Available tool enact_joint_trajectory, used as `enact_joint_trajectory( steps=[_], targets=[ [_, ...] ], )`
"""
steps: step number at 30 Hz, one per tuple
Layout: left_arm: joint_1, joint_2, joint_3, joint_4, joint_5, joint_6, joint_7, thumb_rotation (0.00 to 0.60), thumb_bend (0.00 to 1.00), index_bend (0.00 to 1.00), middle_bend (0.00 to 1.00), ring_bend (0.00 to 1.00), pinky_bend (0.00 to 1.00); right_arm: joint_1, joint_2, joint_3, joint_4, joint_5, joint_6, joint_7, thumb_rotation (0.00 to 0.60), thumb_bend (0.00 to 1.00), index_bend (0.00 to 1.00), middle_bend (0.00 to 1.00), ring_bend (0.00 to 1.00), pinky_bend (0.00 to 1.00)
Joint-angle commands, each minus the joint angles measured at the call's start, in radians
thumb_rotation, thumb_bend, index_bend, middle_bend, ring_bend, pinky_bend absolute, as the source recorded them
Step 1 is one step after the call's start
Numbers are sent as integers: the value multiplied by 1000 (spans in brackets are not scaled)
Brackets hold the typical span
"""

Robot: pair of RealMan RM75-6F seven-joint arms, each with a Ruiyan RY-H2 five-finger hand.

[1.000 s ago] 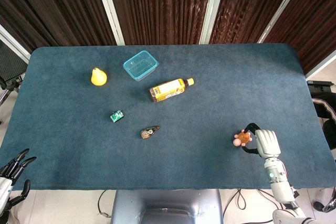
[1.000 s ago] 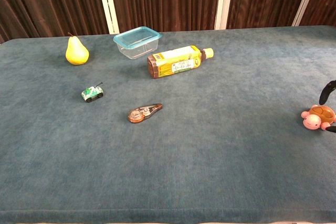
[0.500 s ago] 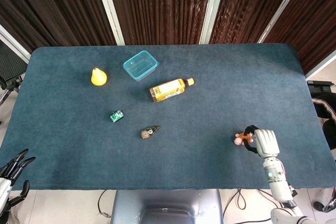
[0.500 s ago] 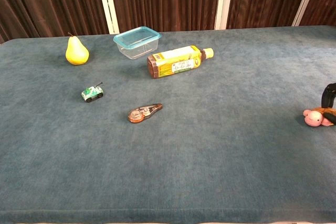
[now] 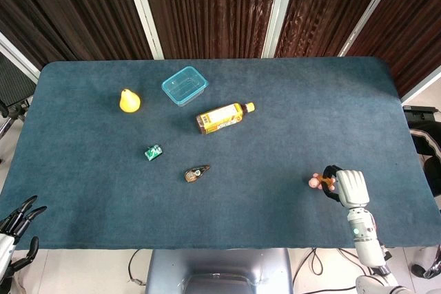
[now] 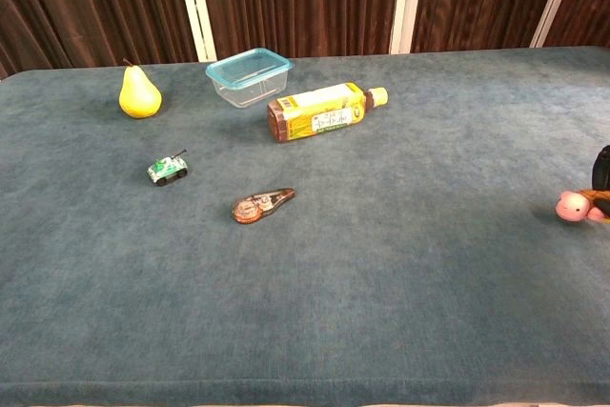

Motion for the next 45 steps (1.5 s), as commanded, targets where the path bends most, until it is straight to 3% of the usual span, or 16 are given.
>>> enact_joint_trajectory(
  steps=[1,3,6,8,11,13,17,19,21,22,25,27,29,32,38,45],
  targets=[
    [-1,-1,-1,3,-2,-3,-2,600,587,172,21,146,357,-5,9,2,-20,-1,11,-2,600,1000,792,725,1000,1000],
    [-1,-1,-1,3,-3,-4,-1,600,587,172,21,146,357,-7,15,-2,-24,-16,25,28,600,1000,770,722,1000,1000],
    [0,-1,-1,2,-4,-3,-2,600,587,171,22,146,357,-9,47,-20,-54,-21,-8,72,600,973,554,593,1000,1000],
    [-1,-1,-2,1,-5,-3,-3,600,588,171,21,146,357,-11,77,-29,-89,-17,-33,70,600,723,318,416,1000,984],
    [-1,1,-2,2,-7,-4,-7,600,587,171,22,146,358,-17,122,-38,-154,-7,-56,36,600,344,97,261,964,929],
    [-2,2,-2,-1,-5,-4,-5,600,587,171,22,146,358,-23,151,-44,-201,-1,-65,14,600,217,14,188,923,889],
    [-2,2,-2,-2,-6,-6,-4,600,588,172,22,146,358,-45,230,-61,-326,-5,-49,-46,600,80,0,101,877,847],
    [-2,1,-3,1,-7,-4,-7,600,588,172,22,146,358,-64,269,-69,-391,-18,-13,-71,600,64,0,89,847,832],
    [-1,0,-4,3,-9,-4,-9,600,588,171,22,146,358,-94,315,-80,-470,-46,56,-99,600,61,0,84,749,791],
    [-1,0,-4,3,-9,-3,-10,600,588,171,22,146,358,-110,336,-85,-505,-58,88,-118,600,61,0,77,641,748],
    [0,0,-3,3,-6,-1,-8,600,588,171,22,147,358,-168,404,-100,-620,-84,195,-216,600,61,0,56,188,542],
    [1,0,-4,3,-6,1,-7,600,588,171,22,147,358,-212,448,-114,-693,-102,266,-267,600,61,0,27,37,364],
    [2,-2,-5,2,-8,3,-5,600,588,171,22,147,358,-245,482,-128,-744,-109,306,-285,600,62,0,4,1,210],
    [4,-5,-7,2,-10,5,-1,600,586,172,22,147,358,-306,523,-152,-784,-126,381,-274,600,65,0,0,0,88],
    [0,-7,-7,-5,-8,-3,16,600,587,171,22,147,358,-386,525,-171,-723,-150,472,-184,600,118,0,0,0,36],
    [-4,-7,-7,-13,-4,-12,32,600,587,172,22,147,359,-399,527,-163,-706,-153,461,-157,600,119,0,0,0,24]
  ],
)
